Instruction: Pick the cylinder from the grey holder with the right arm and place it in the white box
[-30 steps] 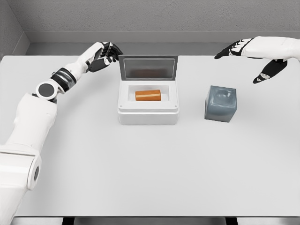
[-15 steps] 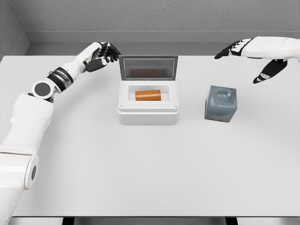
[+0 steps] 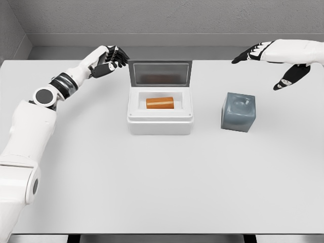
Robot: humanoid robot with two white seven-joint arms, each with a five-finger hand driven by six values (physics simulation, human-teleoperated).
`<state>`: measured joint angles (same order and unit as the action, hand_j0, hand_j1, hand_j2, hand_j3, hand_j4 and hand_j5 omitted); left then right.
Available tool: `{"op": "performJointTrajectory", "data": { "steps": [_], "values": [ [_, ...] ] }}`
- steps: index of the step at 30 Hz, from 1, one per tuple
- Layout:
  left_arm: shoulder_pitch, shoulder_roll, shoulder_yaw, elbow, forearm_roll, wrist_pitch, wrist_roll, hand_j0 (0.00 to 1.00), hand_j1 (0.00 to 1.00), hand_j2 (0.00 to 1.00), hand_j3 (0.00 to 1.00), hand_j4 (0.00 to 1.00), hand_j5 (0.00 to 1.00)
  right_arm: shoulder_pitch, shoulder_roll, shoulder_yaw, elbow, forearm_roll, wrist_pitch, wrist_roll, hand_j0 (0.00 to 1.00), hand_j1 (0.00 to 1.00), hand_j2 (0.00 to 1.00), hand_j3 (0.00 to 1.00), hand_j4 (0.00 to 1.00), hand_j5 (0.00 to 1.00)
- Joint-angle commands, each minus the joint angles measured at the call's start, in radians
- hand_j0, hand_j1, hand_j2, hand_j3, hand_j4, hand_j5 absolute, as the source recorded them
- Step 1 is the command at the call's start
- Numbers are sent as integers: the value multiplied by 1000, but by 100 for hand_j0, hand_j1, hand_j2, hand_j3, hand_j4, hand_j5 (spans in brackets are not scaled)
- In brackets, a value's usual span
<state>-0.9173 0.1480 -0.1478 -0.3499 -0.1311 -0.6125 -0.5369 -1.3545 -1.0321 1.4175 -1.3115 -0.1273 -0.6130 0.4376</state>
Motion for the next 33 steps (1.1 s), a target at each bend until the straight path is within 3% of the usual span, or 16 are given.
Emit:
{"op": "performJointTrajectory", "data": {
  "steps": [1,18,33],
  "values": [
    [0,1,5,-1,8,2,0,42,42,42,42,42,42,0,0,-2,0,-6,2,0,100,100,100,100,100,100],
    [-25,-38,20,23,5,2,-3,41,41,41,41,41,41,2,0,-2,0,-6,2,0,100,100,100,100,100,100],
    [-23,-28,13,8,7,2,-58,40,40,40,40,40,40,2,-2,-2,0,-6,2,0,100,100,100,100,100,100]
  ]
}}
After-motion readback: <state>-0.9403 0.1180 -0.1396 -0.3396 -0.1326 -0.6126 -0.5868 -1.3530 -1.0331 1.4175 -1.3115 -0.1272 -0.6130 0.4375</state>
